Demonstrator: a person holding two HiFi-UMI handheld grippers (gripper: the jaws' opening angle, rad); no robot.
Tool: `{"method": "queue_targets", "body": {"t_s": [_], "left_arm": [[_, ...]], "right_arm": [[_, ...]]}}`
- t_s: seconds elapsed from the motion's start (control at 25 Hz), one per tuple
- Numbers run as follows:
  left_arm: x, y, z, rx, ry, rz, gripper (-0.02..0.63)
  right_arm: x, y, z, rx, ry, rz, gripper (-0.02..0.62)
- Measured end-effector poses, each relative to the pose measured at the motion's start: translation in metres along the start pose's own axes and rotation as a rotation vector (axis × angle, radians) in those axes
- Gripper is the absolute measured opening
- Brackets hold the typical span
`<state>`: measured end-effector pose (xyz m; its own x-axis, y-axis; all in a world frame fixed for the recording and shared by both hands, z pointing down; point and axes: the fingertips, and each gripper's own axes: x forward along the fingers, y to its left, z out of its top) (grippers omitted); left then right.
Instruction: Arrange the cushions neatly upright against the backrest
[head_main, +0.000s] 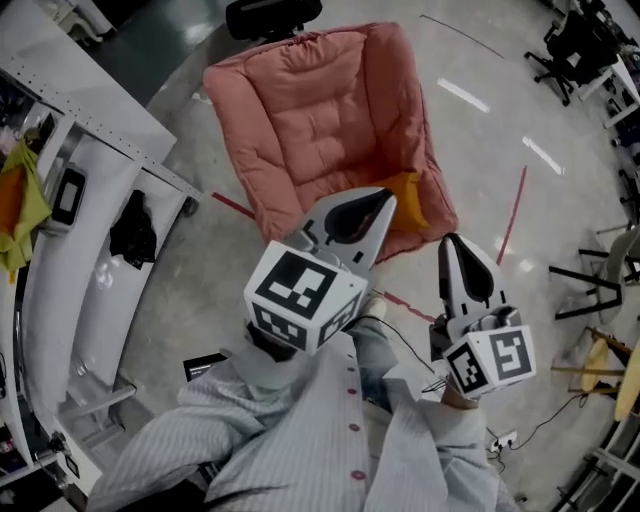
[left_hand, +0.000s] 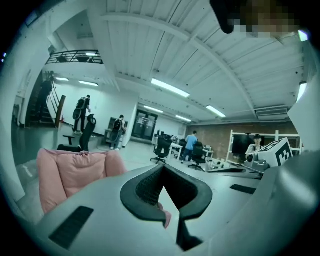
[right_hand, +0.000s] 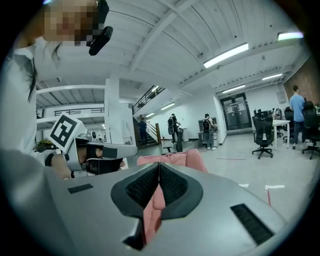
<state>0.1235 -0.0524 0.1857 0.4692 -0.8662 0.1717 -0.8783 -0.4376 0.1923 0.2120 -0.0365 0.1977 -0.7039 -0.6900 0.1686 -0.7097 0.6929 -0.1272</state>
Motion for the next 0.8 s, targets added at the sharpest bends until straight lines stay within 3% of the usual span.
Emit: {"method": "queue_targets", "body": {"t_s": [0.24,0.44,0.8], "left_arm": [[0.03,0.014,-0.003,-0.043,-0.017,0.177,0.009],[0.036,0.032,-0.017,-0.072,0.007,0.285,0.009],[0.044,0.092,-0.032,-0.123,0.036,0.408,0.009]], "right_arm": [[0.027,-0.045,-0.005,-0.018,0.055,0.153,0.014],[0.052,-0.057,-0.023,-0.013,0.113,0.248,0.014],[0.108,-0.065,-0.047,0.003,0.2,0.33,0.014]]}}
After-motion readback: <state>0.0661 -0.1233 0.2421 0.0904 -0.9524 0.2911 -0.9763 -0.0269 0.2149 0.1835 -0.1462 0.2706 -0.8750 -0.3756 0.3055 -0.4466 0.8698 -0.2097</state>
